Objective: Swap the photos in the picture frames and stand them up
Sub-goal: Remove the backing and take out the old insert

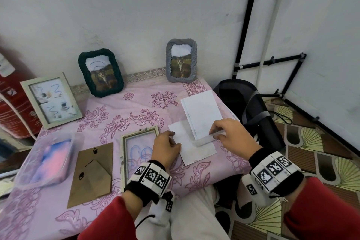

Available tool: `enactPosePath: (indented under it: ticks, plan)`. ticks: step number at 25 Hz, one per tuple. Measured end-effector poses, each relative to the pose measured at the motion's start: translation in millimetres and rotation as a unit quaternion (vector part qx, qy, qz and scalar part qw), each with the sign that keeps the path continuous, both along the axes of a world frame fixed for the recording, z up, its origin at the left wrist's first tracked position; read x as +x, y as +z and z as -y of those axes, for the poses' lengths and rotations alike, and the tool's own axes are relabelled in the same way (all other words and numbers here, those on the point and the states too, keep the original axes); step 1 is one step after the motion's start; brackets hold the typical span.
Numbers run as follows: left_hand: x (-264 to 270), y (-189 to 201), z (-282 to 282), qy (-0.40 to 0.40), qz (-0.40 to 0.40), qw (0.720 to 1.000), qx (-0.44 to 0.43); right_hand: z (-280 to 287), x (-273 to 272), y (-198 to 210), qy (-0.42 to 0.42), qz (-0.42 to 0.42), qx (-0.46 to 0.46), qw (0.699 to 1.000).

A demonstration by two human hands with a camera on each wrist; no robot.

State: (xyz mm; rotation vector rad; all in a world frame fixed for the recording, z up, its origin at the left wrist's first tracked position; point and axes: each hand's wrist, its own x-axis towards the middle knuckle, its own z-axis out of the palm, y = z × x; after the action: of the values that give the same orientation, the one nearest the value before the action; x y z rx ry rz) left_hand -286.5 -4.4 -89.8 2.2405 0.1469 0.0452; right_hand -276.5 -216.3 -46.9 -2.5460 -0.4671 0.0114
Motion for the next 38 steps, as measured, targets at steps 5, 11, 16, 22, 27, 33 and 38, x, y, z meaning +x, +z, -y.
enactPosePath:
  ticks: [5, 11, 16, 22, 27, 33, 38]
  plan:
    - [4.2, 21.8, 8.2, 0.039, 0.126, 0.99, -0.054, 2.2, 13.3, 12.2, -0.043, 0.0, 0.105, 0.994]
    - [17.3, 39.1, 36.1, -0.039, 0.111, 0.983, -0.14, -6.1, 39.7, 9.1, -0.132, -0.038, 0.066, 0.988]
    - [31.2, 37.5, 46.5, -0.027, 0.017, 0.989, -0.144, -17.0, 43.8, -1.3, -0.145, -0.073, 0.054, 0.985]
    - [33.1, 36.2, 47.1, -0.005, 0.012, 0.984, -0.175, -13.0, 45.1, -10.5, -0.145, -0.029, 0.049, 0.988]
    - [30.4, 36.7, 48.4, -0.012, 0.031, 0.985, -0.169, -10.9, 46.8, -15.5, -0.166, -0.028, 0.073, 0.983]
    - [25.4, 34.6, 48.0, -0.01, 0.092, 0.966, -0.241, -12.7, 43.6, -12.8, -0.194, 0.048, 0.169, 0.965]
    - [27.9, 30.5, 34.4, 0.015, 0.091, 0.935, -0.342, -9.0, 40.6, -1.4, -0.173, 0.081, 0.232, 0.954]
